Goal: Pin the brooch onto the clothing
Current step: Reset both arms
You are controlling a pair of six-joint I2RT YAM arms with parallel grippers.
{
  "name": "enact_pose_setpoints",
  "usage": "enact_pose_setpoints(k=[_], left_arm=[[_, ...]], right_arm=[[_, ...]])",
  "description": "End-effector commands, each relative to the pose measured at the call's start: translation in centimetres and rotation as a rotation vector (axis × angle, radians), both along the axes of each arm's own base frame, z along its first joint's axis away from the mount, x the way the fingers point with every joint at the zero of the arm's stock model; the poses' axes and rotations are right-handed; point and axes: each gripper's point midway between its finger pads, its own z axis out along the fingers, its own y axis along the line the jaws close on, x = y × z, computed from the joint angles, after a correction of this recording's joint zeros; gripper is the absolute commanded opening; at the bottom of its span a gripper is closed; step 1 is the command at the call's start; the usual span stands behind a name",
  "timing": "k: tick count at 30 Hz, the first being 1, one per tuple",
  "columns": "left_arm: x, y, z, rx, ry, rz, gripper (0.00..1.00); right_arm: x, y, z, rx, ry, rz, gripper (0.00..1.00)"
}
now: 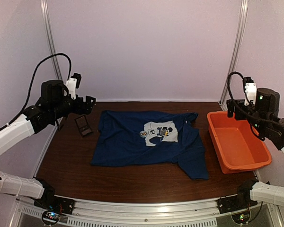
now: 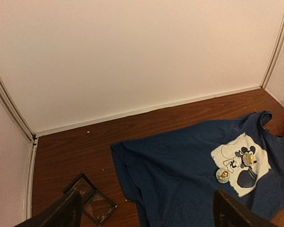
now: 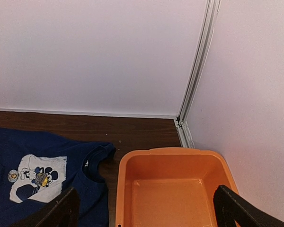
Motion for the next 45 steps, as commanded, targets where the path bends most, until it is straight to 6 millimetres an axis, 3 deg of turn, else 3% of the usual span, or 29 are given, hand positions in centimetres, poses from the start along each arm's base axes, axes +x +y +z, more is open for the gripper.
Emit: enact_pose_setpoints(k=[1, 11, 15, 19, 25, 32, 36, 42, 45], left_arm=[[0.0, 1.0, 1.2, 0.021, -0.045, 0.033, 0.98], [-0.2, 0.4, 4.0, 0.045, -0.045, -0.02, 0.98], [-0.2, 1.4, 5.3, 0.051, -0.045, 0.037, 0.98], [-0.3, 2.7, 5.5, 0.082, -0.022, 0.101, 0.98], [-0.4, 2.0, 5.8, 0.101, -0.001, 0.034, 0.98], [1.2, 3.4, 5.0, 0.05, 0.045, 0.006, 0.98], [1.1, 3.6, 5.9, 0.03, 0.033, 0.009, 0.98], [0.3, 4.1, 8.1, 0.027, -0.009, 0.021, 0.98], [0.2, 4.0, 8.5, 0.021, -0.019, 0.013, 0.98]], right_arm=[[-0.5, -0.6, 2.4, -0.013, -0.046, -0.018, 1.0], [0.4, 0.2, 2.7, -0.018, -0.033, 0.004, 1.0], [0.2, 0.0, 3.0, -0.012, -0.046, -0.002, 1.0], [0.2, -0.2, 3.1, -0.017, -0.04, -0.014, 1.0], [0.8, 0.0, 2.6, -0.025, -0.003, -0.021, 1.0], [1.6, 0.6, 2.4, 0.003, 0.023, 0.004, 1.0], [1.7, 0.5, 3.2, 0.03, 0.016, 0.017, 1.0], [1.3, 0.1, 5.9, 0.036, -0.006, 0.012, 1.0], [1.2, 0.0, 5.9, 0.04, -0.008, 0.007, 1.0]])
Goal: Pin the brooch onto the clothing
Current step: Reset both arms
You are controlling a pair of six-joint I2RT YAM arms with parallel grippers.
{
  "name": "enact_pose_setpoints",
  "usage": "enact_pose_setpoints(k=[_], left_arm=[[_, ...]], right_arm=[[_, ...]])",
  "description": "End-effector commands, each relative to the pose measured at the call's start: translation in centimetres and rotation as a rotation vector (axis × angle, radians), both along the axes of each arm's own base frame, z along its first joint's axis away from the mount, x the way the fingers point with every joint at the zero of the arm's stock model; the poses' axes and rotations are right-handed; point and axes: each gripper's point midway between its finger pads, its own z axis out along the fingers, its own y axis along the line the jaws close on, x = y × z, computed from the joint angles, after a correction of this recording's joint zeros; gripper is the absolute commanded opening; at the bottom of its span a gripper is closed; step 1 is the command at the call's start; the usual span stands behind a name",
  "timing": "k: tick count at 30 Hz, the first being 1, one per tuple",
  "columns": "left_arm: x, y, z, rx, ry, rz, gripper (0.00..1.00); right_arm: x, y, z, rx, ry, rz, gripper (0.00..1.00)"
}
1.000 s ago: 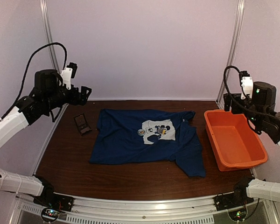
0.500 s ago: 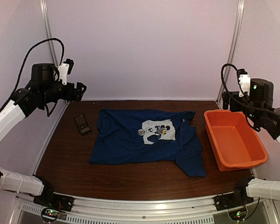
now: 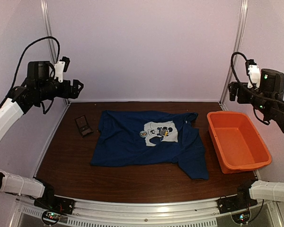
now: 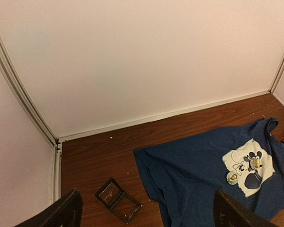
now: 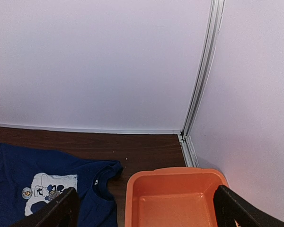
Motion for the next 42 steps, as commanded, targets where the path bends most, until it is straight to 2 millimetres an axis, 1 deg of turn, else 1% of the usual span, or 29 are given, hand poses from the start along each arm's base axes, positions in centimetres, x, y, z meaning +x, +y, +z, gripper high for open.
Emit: enact_pose_setpoints(k=[1, 5, 9, 12, 16, 17, 20, 23, 27, 30, 37, 42], left_arm=[[-0.6, -0.2, 2.3, -0.03, -0.052, -0.022, 0.98], [-0.7, -0.3, 1.9, -0.034, -0.047, -0.03, 0.98], [-0.8, -0.4, 2.2, -0.038, -0.057, -0.037, 0.98], [-0.6, -0.7, 2.0, -0.042, -0.053, -0.047, 0.98], [0.0, -0.9, 1.3, -0.043, -0.036, -0.046, 0.98], [-0.1, -1.4, 1.2, -0.053, -0.028, -0.072, 0.98], [-0.1, -1.5, 1.3, -0.058, -0.033, -0.075, 0.98], [-0.1, -1.5, 1.4, -0.059, -0.036, -0.075, 0.98], [-0.1, -1.5, 1.7, -0.063, -0.038, -0.075, 0.98], [-0.2, -1.5, 1.4, -0.064, -0.031, -0.074, 0.98], [0.0, -1.4, -0.5, -0.055, 0.004, -0.068, 0.98], [0.3, -1.6, -1.4, -0.056, 0.019, -0.072, 0.98]], right_arm=[[-0.3, -0.2, -0.5, 0.008, 0.026, -0.002, 1.0], [-0.2, 0.2, -1.4, 0.026, 0.042, 0.013, 1.0], [-0.1, 0.3, -1.2, 0.032, 0.037, 0.017, 1.0], [-0.2, 0.4, -1.2, 0.036, 0.041, 0.025, 1.0], [-0.2, 0.5, -2.1, 0.033, 0.047, 0.029, 1.0], [-0.2, 0.5, -2.3, 0.033, 0.051, 0.028, 1.0], [0.0, 0.6, -2.7, 0.029, 0.062, 0.033, 1.0], [0.0, 0.6, -2.6, 0.025, 0.06, 0.035, 1.0], [-0.2, 0.4, -2.0, 0.025, 0.038, 0.032, 1.0], [-0.2, 0.3, -1.6, 0.019, 0.026, 0.022, 1.0], [-0.3, -0.6, -0.9, 0.006, -0.013, -0.021, 1.0], [-0.2, -0.5, -1.2, 0.016, -0.017, -0.022, 1.0]])
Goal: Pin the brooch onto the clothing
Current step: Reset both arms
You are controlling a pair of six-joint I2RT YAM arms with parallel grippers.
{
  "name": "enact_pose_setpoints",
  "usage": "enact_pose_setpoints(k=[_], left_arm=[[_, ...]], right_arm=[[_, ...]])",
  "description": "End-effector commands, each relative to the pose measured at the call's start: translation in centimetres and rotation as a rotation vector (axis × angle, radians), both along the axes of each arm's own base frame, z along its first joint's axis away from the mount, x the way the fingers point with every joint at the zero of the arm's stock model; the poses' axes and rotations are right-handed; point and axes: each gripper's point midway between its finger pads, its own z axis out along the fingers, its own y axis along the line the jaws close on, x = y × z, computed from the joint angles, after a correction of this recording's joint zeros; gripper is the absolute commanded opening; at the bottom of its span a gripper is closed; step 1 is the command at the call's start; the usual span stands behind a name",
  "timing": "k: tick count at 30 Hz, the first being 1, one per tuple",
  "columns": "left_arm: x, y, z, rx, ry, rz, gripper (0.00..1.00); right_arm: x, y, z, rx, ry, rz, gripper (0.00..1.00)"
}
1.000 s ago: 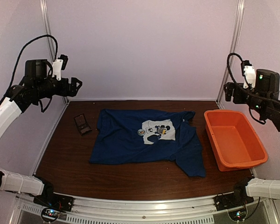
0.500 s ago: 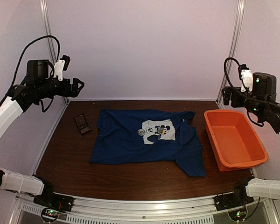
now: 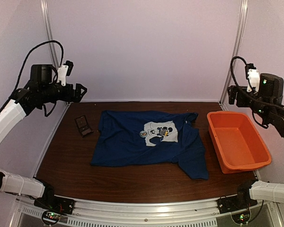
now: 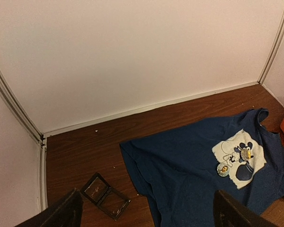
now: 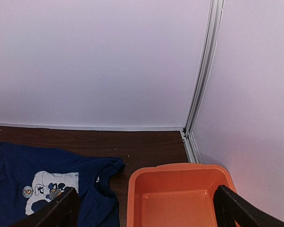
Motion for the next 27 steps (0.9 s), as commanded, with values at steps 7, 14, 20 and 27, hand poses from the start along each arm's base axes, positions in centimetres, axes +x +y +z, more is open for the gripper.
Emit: enact_pose_setpoints(k=[7, 14, 20, 27], left_arm=[[0.71, -0.46, -0.37, -0.023, -0.01, -0.009, 0.98], [0.77, -0.72, -0.76, -0.034, 0.001, -0.017, 0.98], [0.55, -0.58, -0.56, -0.033, -0.004, -0.015, 0.98], [0.57, -0.81, -0.3, -0.034, -0.009, -0.028, 0.98]], right_arm=[[0.07, -0.51, 0.14, 0.006, -0.027, -0.027, 1.0], [0.39, -0.26, -0.42, 0.02, -0.021, -0.024, 1.0], [0.33, -0.28, -0.2, 0.024, -0.029, -0.024, 1.0], [0.42, -0.37, 0.08, 0.018, -0.03, -0.03, 1.0]])
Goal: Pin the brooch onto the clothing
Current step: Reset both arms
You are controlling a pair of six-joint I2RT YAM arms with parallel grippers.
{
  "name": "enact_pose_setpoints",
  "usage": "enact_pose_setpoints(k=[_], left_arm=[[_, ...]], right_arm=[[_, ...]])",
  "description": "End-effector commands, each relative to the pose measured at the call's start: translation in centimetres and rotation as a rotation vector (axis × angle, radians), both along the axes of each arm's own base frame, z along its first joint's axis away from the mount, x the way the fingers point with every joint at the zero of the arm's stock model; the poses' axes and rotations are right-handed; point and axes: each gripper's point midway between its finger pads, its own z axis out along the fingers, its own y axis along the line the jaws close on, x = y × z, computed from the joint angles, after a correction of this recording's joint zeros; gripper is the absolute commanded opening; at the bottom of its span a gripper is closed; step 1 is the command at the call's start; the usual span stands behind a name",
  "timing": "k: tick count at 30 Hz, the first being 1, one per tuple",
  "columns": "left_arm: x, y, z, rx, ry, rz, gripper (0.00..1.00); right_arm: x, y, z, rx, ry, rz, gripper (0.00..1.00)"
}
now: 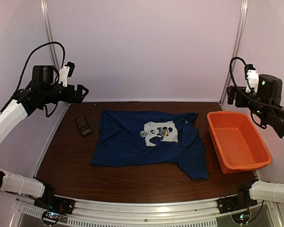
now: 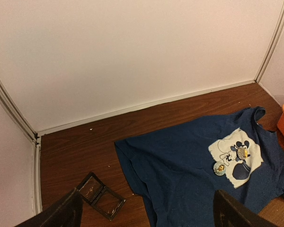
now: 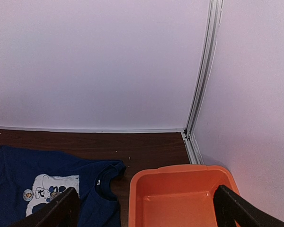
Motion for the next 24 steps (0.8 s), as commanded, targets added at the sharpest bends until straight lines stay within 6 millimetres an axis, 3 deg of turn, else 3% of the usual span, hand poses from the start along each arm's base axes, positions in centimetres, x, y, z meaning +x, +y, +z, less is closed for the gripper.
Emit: enact_pose_setpoints(k=[1, 16, 24], left_arm=[[0.3, -0.3, 0.8, -0.02, -0.033, -0.012, 0.98], [0.5, -0.2, 0.7, -0.036, -0.022, 0.006, 0.98], [1.1, -0.2, -0.6, -0.019, 0.01, 0.015, 0.98]], right_arm=[[0.1, -0.4, 0.3, 0.005, -0.012, -0.022, 1.0], [-0.5, -0.1, 1.3, 0.049, -0.044, 0.005, 1.0], [0.0, -0.1, 0.5, 0.017, -0.017, -0.002, 1.0]])
